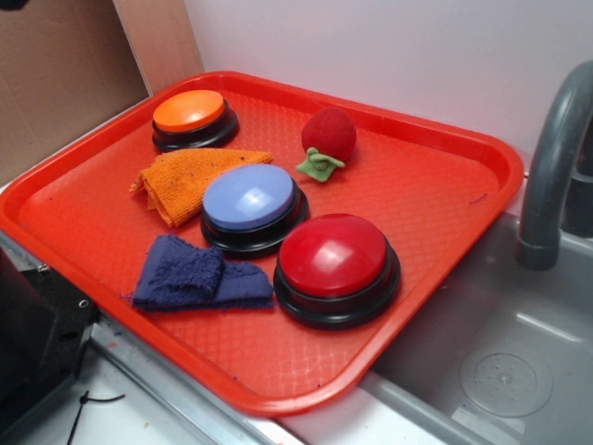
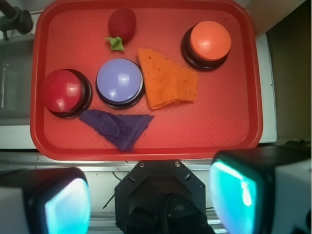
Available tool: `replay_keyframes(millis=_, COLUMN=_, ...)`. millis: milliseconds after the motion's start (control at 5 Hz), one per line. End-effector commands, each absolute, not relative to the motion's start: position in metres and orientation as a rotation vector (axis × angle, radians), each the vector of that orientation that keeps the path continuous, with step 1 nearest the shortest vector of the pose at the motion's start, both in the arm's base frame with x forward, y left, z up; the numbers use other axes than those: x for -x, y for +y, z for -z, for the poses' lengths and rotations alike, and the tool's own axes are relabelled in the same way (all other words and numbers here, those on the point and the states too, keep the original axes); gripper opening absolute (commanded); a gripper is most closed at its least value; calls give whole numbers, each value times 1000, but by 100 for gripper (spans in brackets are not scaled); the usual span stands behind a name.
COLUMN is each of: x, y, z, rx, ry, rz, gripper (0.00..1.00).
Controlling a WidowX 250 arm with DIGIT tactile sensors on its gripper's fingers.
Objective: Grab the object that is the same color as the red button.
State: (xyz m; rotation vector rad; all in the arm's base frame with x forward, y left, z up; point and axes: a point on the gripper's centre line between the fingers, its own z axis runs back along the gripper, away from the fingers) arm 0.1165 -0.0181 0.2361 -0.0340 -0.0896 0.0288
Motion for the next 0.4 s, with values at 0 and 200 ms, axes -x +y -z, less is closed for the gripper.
replay_keyframes(millis=0, x=-117, y=-18, z=-236, rx=34, ry=-90, rz=-29, gripper=100)
replay_keyframes(millis=200, x=-145, y=-21, z=-223, rx=29, ry=-158, rz=-18, gripper=100)
